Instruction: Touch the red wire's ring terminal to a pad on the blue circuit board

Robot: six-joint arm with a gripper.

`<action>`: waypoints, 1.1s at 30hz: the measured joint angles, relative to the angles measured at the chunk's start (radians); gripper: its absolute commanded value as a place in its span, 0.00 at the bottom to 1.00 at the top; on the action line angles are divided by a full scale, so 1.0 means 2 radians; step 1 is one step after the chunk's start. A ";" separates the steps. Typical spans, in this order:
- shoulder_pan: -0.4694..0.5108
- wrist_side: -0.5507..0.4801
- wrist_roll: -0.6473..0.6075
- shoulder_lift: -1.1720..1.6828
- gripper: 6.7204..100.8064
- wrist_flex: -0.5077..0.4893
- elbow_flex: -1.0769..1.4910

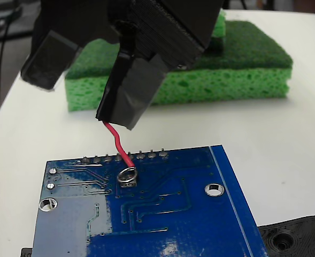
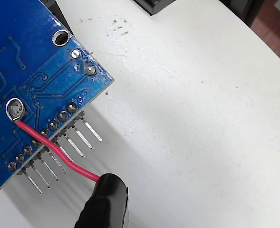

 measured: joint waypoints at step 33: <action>0.262 -0.480 -0.328 0.671 0.99 -0.063 0.450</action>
